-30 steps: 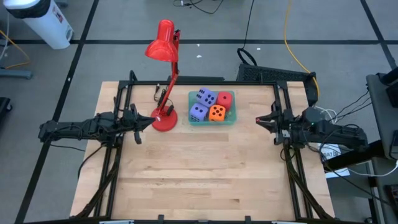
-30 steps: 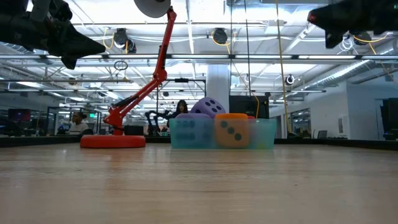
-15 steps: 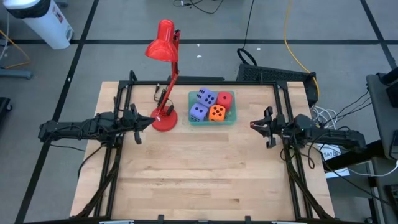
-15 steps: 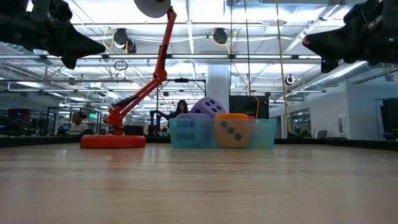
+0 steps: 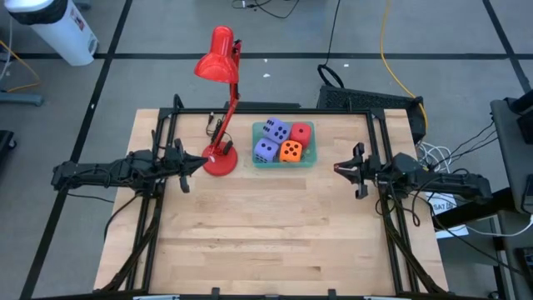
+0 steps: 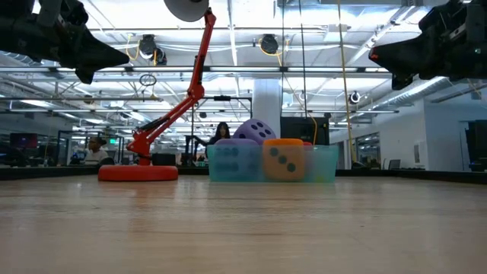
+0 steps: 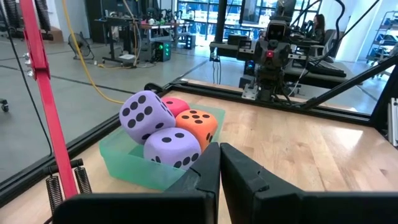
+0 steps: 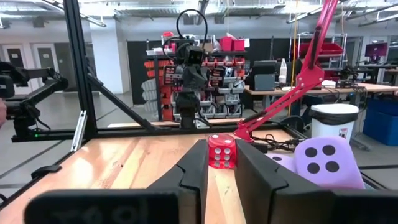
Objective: Pick & Place Dice
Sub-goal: Put the red small die into the green bin
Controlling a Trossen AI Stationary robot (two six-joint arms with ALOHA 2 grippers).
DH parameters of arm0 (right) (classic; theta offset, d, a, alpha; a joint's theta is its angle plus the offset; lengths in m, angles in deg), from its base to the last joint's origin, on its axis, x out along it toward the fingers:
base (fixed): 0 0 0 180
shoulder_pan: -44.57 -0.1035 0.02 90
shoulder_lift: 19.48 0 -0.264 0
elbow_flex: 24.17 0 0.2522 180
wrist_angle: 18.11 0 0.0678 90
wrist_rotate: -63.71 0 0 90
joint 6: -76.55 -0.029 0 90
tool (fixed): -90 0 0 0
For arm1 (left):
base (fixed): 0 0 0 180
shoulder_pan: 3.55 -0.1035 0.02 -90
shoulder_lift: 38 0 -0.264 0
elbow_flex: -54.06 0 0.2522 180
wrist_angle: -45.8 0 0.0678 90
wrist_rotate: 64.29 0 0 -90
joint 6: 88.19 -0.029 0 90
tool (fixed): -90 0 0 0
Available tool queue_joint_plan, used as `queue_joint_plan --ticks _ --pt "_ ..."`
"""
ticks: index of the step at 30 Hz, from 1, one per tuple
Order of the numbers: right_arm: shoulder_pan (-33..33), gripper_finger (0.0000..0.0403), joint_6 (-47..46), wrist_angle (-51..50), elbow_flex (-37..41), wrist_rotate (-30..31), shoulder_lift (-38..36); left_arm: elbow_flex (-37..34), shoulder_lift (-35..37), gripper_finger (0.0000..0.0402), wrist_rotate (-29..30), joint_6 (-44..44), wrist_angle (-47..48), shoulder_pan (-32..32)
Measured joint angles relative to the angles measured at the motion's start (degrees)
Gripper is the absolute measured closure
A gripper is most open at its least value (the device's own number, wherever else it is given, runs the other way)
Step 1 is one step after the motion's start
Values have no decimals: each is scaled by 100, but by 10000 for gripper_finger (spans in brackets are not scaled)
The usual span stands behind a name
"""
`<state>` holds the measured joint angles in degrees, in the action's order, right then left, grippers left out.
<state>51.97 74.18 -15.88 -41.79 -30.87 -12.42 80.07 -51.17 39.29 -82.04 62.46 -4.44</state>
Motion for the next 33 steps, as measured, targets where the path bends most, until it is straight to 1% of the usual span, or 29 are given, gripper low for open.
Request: queue_joint_plan --ticks 6,9,12,16,18,20,22,25,29,31,33 --pt "0 343 -113 10 7 65 32 0 -1 380 0 2 0 0" --pt "0 349 -423 66 -53 646 69 0 -1 380 0 26 -1 1" --pt "2 351 -403 2 -225 996 316 0 0 380 2 37 -4 0" --pt "5 350 -228 18 -900 1367 940 0 0 380 2 35 -20 2" --pt "7 349 -156 -121 -1371 1408 1439 0 -2 380 3 13 -91 0" --pt "7 349 -141 -471 -1911 1553 2007 0 0 380 5 3 -211 1" --pt "35 349 -142 -1054 -2583 1814 2630 0 -1 380 4 -42 -295 2" --pt "201 349 -137 -2239 -3581 2116 3620 0 0 380 0 -53 -320 2" --pt "633 349 -159 -3696 -4764 2089 4929 0 0 380 0 -55 -313 2" --pt "864 349 -165 -4234 -5231 2073 5529 0 -2 380 -2 -48 -300 1" --pt "1117 349 -153 -4741 -5573 1762 6075 0 -1 380 -3 -10 -298 2"
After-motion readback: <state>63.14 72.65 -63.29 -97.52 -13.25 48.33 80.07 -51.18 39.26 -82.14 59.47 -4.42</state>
